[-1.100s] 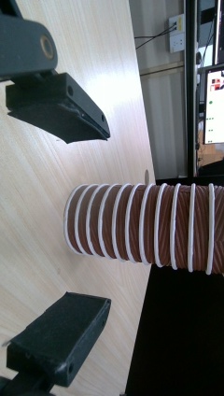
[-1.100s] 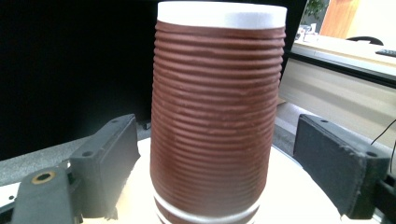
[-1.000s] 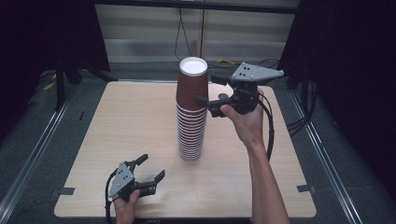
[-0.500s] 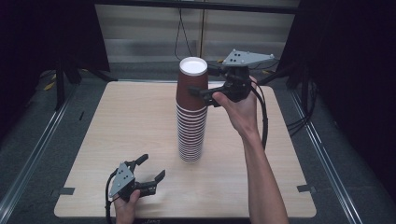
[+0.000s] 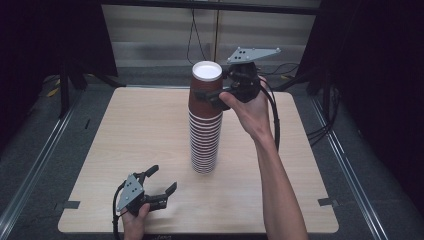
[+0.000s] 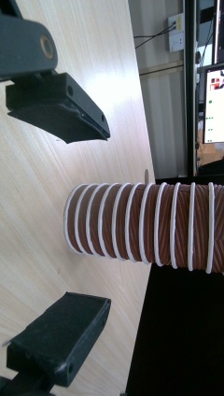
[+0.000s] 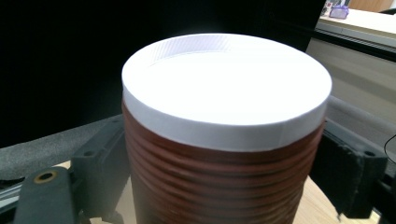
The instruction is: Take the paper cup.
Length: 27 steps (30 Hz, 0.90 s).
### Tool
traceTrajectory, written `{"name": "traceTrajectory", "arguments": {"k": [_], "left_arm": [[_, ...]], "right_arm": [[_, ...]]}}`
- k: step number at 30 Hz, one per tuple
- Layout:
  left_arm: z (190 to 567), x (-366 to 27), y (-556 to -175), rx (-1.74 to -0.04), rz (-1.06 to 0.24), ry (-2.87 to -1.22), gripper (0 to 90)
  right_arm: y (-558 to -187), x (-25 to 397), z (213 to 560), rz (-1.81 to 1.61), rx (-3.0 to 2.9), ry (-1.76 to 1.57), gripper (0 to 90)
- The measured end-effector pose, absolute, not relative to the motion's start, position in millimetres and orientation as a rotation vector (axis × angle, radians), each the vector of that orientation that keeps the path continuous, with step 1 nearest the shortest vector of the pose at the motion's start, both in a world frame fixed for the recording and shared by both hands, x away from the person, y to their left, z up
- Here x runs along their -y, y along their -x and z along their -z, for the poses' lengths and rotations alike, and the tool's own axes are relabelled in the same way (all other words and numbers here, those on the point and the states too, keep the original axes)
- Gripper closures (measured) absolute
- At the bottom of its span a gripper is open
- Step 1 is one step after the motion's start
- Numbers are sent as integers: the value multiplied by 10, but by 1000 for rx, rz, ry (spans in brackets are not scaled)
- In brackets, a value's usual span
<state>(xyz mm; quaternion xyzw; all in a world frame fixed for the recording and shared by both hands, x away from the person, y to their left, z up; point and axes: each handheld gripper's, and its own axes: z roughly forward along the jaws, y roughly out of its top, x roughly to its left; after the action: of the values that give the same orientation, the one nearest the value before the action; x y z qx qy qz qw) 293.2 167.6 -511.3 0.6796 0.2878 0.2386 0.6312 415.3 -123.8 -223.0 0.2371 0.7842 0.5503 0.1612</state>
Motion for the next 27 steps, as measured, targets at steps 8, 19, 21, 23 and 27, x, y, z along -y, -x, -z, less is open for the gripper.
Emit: {"name": "traceTrajectory", "arguments": {"k": [8,19,21,23,27], "left_arm": [[5113,-1676,-2933,-659,-546,-1556,156],[5113,-1676,-2932,-658,-546,-1556,156],[5115,-1671,-2928,-663,-540,-1551,156],[5112,-1681,-2937,-648,-548,-1562,156],[5116,-1673,-2924,-665,-542,-1548,156]], "right_arm": [[-4157,1232,2217,-1570,-2252,-663,183],[-4152,1246,2191,-1589,-2237,-643,194],[-4141,1258,2174,-1602,-2222,-640,195],[-4135,1269,2160,-1622,-2209,-635,195],[-4128,1277,2144,-1645,-2194,-625,198]]}}
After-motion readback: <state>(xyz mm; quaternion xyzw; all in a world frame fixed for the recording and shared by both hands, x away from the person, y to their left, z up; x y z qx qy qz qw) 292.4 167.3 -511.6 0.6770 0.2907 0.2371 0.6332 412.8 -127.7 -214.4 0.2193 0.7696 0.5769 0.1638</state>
